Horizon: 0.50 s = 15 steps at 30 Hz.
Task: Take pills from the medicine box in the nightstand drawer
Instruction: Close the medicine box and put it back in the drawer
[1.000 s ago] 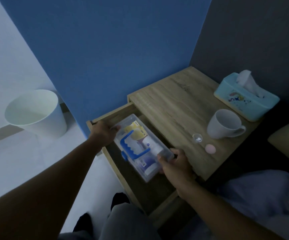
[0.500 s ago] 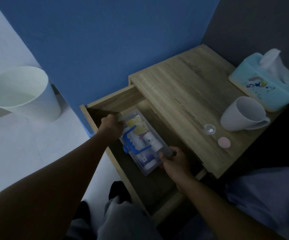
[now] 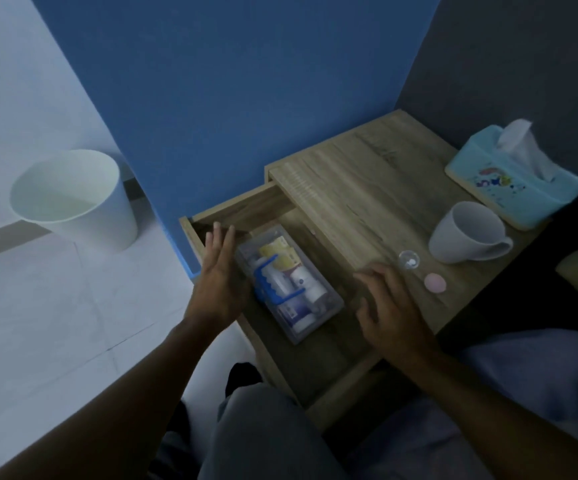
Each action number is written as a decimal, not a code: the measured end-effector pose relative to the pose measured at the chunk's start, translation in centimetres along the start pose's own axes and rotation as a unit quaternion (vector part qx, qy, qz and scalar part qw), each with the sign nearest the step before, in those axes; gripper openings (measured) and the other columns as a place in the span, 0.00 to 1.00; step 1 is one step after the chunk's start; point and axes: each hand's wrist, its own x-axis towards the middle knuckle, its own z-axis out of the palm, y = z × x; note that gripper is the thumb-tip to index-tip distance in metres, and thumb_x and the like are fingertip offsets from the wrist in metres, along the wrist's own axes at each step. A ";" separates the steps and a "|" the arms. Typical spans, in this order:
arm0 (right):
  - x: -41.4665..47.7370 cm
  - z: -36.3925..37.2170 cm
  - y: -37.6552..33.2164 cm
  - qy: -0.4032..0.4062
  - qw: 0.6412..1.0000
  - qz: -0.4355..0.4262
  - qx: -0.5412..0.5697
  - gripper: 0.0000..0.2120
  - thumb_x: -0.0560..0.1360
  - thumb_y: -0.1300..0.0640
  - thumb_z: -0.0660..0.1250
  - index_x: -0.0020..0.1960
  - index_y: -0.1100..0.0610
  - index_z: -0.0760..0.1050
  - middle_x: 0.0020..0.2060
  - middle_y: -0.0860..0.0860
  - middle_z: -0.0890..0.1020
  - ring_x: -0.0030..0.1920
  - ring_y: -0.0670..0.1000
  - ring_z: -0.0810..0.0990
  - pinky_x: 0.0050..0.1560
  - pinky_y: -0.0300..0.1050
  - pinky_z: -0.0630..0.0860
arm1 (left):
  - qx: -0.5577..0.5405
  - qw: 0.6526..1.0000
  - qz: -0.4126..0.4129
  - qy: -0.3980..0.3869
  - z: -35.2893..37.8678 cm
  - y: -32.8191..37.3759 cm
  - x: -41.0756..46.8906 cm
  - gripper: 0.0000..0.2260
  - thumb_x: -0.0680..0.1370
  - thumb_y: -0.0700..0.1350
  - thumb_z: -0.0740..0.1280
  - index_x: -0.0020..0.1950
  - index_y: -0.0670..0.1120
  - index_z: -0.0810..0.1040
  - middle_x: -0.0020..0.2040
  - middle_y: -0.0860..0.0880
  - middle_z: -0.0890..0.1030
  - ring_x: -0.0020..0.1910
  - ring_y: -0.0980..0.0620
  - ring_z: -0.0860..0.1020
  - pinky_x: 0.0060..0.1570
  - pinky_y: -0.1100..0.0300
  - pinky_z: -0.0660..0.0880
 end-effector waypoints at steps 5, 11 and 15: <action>0.5 -0.7 4.1 -0.009 0.990 -0.098 -0.101 0.21 0.80 0.61 0.59 0.71 0.67 0.69 0.71 0.63 0.72 0.72 0.60 0.71 0.73 0.54 0.66 | -0.111 0.994 -0.024 0.009 1.5 -2.4 -3.0 0.55 0.70 0.55 0.74 0.77 0.56 0.32 0.80 0.53 0.36 0.79 0.50 0.40 0.75 0.48 0.52; 0.2 0.4 4.8 -0.054 0.990 -0.082 -0.104 0.25 0.81 0.61 0.59 0.77 0.63 0.61 0.77 0.59 0.63 0.78 0.56 0.61 0.76 0.57 0.61 | -0.183 0.973 -0.125 -0.069 3.2 -3.8 -2.9 0.40 0.75 0.59 0.65 0.78 0.56 0.42 0.77 0.50 0.64 0.73 0.43 0.68 0.66 0.50 0.70; 0.5 0.5 4.7 -0.061 0.993 -0.062 -0.077 0.25 0.82 0.55 0.51 0.78 0.60 0.59 0.78 0.57 0.61 0.79 0.54 0.58 0.77 0.58 0.60 | -0.172 0.975 -0.109 -0.089 3.9 -3.5 -1.4 0.36 0.79 0.55 0.63 0.78 0.57 0.42 0.79 0.51 0.61 0.73 0.42 0.68 0.67 0.47 0.69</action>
